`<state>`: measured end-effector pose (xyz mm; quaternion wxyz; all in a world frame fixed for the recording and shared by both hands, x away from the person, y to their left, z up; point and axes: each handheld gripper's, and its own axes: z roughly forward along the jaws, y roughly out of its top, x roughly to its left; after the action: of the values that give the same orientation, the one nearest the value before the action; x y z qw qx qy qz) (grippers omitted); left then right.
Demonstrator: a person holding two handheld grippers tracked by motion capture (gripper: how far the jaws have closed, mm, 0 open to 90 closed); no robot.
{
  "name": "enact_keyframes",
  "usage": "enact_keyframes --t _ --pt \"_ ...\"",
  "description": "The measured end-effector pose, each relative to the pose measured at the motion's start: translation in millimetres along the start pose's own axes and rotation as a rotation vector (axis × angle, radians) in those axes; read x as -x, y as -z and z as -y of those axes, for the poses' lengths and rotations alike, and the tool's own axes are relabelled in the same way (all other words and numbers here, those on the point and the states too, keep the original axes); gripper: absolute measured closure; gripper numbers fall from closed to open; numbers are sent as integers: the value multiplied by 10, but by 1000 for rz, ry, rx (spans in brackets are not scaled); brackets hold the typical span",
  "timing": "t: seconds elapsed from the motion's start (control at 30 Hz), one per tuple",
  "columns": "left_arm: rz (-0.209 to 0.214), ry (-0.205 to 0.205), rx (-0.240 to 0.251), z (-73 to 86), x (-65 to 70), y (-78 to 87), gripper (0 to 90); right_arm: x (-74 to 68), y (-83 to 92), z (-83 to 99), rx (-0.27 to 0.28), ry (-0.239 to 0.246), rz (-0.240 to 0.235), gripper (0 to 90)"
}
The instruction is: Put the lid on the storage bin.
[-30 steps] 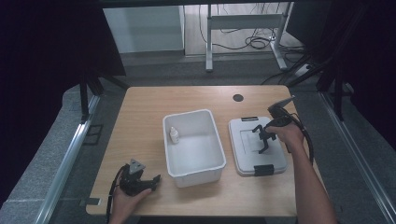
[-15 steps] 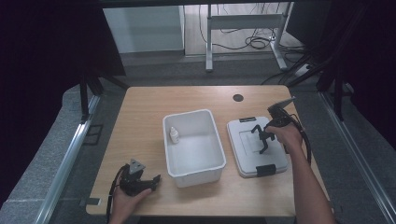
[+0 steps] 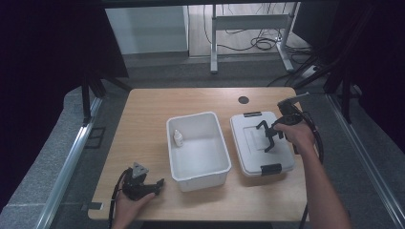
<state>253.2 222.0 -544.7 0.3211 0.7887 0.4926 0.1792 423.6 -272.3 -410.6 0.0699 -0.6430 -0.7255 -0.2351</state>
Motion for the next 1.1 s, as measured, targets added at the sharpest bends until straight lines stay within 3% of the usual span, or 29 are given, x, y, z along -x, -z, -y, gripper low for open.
enact_keyframes --t 0.23,0.4,0.47,0.63,0.87,1.1 --pt "-1 0 0 0 1 1 124 -150 201 -3 24 26 -11 851" --pt "-2 -1 2 0 0 0 125 -205 294 0 32 19 -26 850" --pt "-2 -1 2 0 0 0 125 -247 358 8 35 19 -68 851" --pt "-1 -1 1 0 0 0 125 -355 456 18 35 19 -93 851" --pt "-1 -1 0 -1 0 1 125 -545 544 16 39 46 -91 850" --pt "-1 -1 -1 0 1 2 126 -623 624 9 48 53 -91 850"
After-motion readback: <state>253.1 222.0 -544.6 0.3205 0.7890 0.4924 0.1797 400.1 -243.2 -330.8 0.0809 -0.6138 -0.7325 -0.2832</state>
